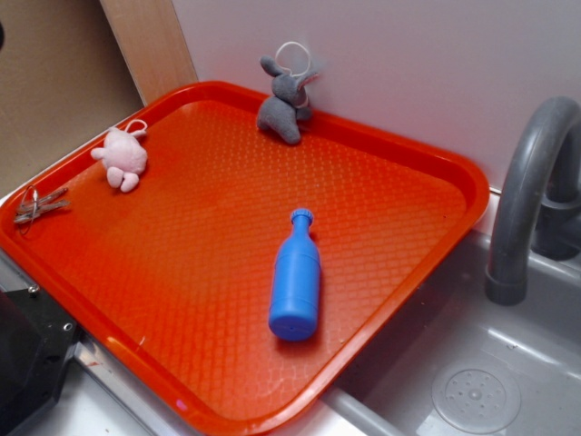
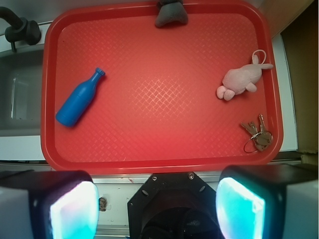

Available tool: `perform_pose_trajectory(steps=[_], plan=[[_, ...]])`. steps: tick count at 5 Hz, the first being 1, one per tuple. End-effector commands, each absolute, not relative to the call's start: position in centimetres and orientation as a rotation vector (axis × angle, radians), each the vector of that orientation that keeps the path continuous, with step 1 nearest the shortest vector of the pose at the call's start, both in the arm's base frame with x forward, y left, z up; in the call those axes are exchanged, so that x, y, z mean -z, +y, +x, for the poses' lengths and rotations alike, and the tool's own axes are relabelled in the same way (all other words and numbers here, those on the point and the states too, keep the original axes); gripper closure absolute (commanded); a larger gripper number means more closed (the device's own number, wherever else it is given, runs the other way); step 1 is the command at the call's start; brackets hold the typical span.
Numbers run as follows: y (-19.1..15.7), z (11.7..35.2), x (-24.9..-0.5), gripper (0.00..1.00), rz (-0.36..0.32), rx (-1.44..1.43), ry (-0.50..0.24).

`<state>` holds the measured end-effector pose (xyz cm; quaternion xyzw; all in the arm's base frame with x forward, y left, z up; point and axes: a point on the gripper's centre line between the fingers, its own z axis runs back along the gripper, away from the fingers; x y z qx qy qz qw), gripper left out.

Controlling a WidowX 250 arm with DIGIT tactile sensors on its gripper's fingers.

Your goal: Grab the silver keys.

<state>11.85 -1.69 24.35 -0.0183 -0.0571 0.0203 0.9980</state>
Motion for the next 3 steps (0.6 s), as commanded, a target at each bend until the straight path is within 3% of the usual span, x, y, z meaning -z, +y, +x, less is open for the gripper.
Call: perform_pose_trajectory(steps=[1,2,3], plan=[[-1.7,11.9,-24.3,0.00,-0.037,-0.041,-0.114],[0.7,15.5,-22.5,0.00,0.026,-0.122,-0.103],[2.6,17.0,-22.0,0.00,0.036,-0.202,-0.094]])
